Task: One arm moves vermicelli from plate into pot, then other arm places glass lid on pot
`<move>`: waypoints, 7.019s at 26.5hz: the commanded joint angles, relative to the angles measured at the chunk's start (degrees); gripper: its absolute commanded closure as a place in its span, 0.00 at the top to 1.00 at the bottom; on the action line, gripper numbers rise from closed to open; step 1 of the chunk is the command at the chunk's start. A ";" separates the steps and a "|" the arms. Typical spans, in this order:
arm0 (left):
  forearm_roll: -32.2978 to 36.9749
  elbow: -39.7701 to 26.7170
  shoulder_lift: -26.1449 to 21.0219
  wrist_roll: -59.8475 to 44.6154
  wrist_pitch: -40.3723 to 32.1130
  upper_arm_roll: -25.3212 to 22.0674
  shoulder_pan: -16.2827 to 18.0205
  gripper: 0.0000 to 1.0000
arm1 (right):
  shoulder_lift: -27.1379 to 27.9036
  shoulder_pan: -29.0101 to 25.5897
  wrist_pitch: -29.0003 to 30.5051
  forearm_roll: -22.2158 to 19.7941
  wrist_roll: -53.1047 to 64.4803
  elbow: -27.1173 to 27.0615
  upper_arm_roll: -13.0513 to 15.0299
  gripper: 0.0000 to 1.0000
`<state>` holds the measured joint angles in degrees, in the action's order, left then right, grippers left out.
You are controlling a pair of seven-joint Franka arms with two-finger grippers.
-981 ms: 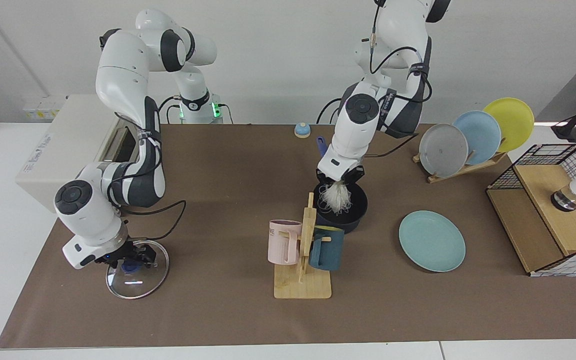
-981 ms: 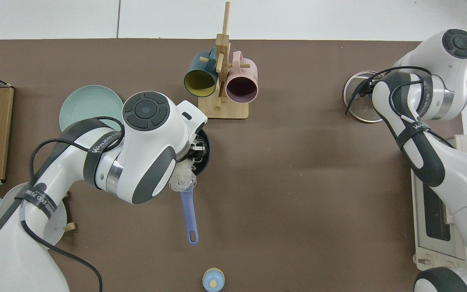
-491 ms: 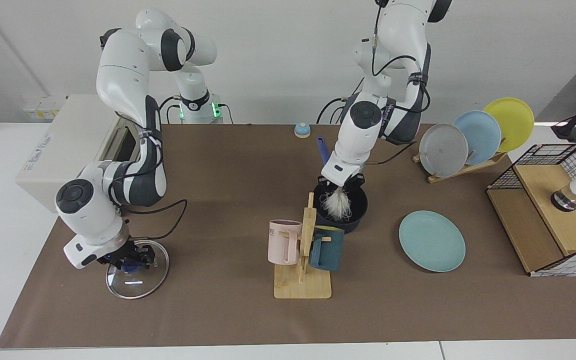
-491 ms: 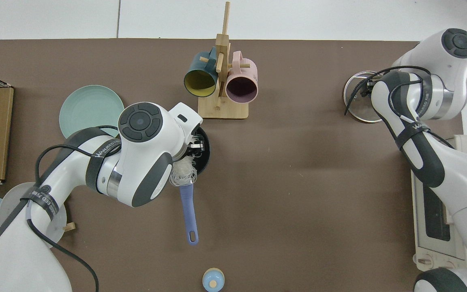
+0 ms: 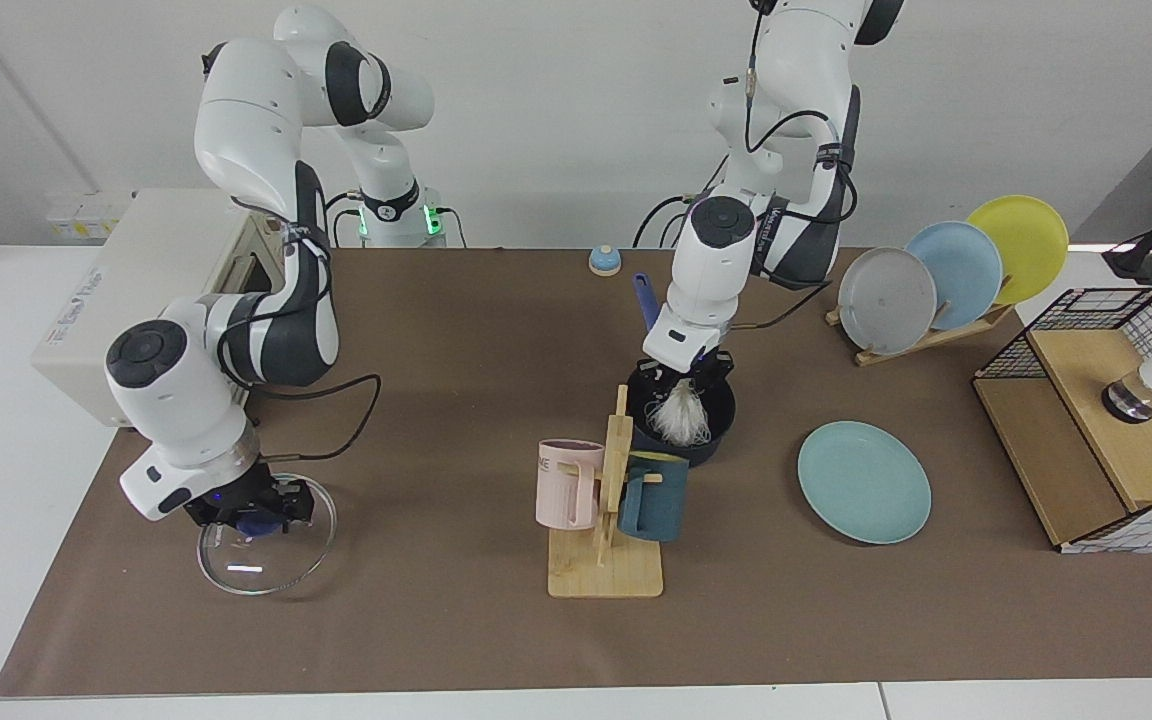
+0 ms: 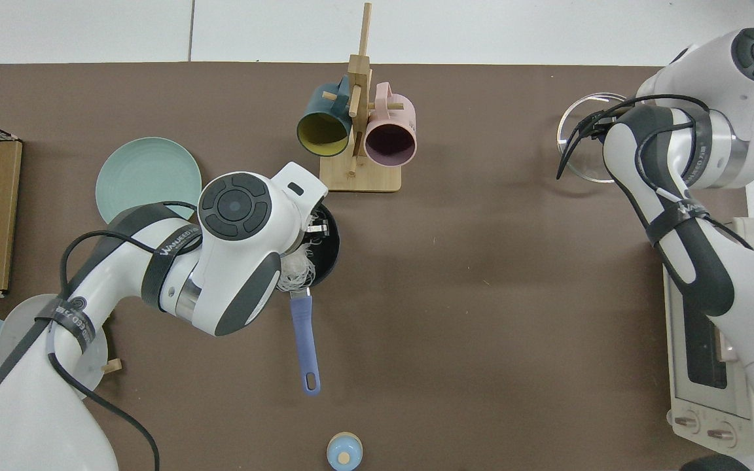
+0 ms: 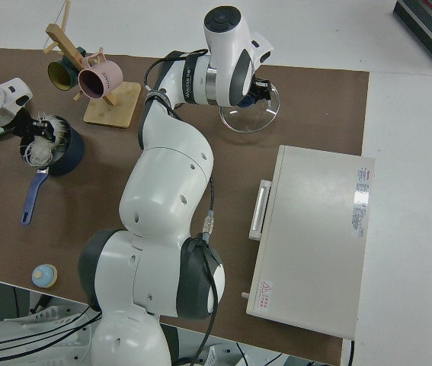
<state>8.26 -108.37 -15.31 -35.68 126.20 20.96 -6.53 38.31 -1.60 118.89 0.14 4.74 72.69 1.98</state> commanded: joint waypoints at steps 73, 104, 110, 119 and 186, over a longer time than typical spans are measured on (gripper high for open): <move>-7.03 16.52 13.64 38.31 -31.10 -20.43 5.74 1.00 | 7.22 43.26 -8.41 2.15 -48.34 -16.17 -0.67 0.00; -6.94 16.52 13.64 38.40 -31.19 -19.99 5.47 1.00 | 7.30 43.26 -7.45 3.20 -47.90 -14.33 -0.75 0.00; -6.94 16.52 13.64 38.40 -31.19 -19.99 5.47 1.00 | 7.22 43.52 -7.18 3.11 -48.69 -13.89 -0.75 0.99; -6.94 16.52 13.64 38.40 -31.19 -19.99 5.47 1.00 | 5.64 42.99 -8.23 3.29 -48.51 -13.71 -0.67 1.00; -9.58 16.52 13.64 41.57 -30.13 -20.35 5.56 1.00 | -34.44 3.18 -16.94 -0.32 -18.54 25.31 0.39 1.00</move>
<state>-0.95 -92.40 -1.74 5.24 96.17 0.78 -0.99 4.41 3.56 101.21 -0.75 -16.31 97.98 3.30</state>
